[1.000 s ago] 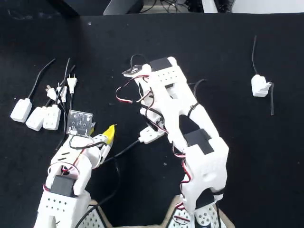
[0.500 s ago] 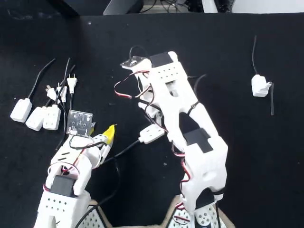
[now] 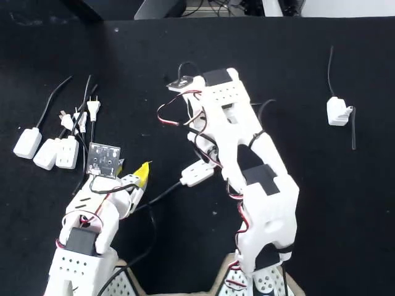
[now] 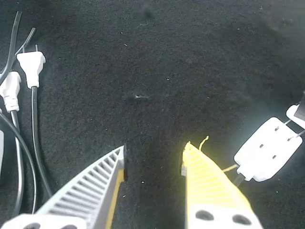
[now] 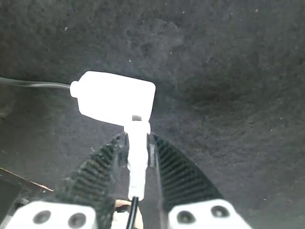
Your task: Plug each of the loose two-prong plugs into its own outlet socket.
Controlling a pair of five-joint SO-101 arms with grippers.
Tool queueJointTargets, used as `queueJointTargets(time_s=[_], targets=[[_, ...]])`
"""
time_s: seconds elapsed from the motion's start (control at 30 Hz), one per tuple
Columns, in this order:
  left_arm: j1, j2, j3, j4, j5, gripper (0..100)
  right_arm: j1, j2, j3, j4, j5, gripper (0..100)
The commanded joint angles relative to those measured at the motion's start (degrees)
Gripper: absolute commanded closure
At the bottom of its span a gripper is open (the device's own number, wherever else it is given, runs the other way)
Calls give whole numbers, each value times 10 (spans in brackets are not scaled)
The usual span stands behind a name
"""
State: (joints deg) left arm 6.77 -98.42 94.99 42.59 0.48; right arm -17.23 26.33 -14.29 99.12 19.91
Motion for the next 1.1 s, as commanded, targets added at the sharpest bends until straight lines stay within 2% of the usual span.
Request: queueJointTargets(time_s=[0.0,0.63,1.07], targets=[[-2,-5,-10,-12,-4,802,10,-4,-7,15,4,988],[-3,-5,-11,-12,-4,802,-4,42,-7,-4,4,988],[-3,-5,-12,-12,-4,802,-27,42,-3,-56,4,988]])
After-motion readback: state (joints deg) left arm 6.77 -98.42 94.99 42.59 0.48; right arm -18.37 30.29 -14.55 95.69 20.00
